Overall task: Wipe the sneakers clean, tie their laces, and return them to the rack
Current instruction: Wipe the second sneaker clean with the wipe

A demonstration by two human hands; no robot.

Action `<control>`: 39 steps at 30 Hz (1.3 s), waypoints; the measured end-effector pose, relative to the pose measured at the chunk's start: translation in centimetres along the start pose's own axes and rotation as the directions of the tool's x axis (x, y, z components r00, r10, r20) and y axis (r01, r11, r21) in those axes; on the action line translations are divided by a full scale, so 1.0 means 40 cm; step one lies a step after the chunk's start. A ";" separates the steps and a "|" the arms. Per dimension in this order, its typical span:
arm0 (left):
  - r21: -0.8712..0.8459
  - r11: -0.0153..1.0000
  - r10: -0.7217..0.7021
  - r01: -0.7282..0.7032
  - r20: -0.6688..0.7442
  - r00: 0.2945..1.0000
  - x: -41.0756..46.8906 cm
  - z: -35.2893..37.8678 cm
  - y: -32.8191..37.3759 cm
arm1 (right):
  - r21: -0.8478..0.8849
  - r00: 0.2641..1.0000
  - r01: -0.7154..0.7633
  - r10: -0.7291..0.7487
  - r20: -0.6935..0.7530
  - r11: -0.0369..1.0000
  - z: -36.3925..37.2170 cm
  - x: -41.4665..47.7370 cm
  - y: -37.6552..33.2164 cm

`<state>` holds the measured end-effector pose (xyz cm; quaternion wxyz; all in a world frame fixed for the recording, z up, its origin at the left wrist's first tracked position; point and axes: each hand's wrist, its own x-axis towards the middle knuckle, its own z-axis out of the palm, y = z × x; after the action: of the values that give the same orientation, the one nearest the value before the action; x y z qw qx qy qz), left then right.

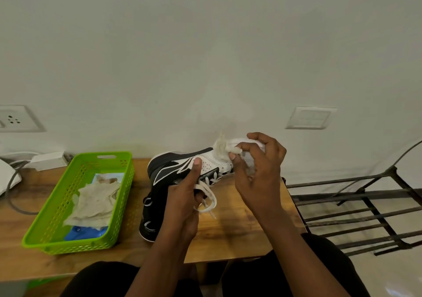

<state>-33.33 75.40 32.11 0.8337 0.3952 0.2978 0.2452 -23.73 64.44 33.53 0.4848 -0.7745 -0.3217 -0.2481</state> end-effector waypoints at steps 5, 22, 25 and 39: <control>0.178 0.942 0.299 -0.285 -0.054 0.953 -0.056 0.058 -0.027 | -0.175 0.999 -0.011 0.002 -0.054 0.985 0.030 -0.031 -0.064; 0.114 0.922 0.386 -0.369 -0.282 0.878 -0.051 0.038 -0.022 | -0.228 0.958 0.226 -0.174 0.228 0.947 0.073 -0.019 -0.111; 0.210 0.880 0.472 -0.426 -0.278 0.837 -0.059 0.033 -0.029 | -0.384 0.995 0.006 0.031 0.090 0.923 0.056 0.034 -0.034; 0.292 0.842 0.531 -0.454 -0.295 0.795 -0.039 0.006 -0.040 | 0.093 0.914 0.022 -0.058 0.402 0.995 0.058 0.013 -0.104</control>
<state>-33.96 73.38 31.42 0.6248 0.4908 0.3568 0.4914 -26.28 68.00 35.40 0.4358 -0.7805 -0.4413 -0.0782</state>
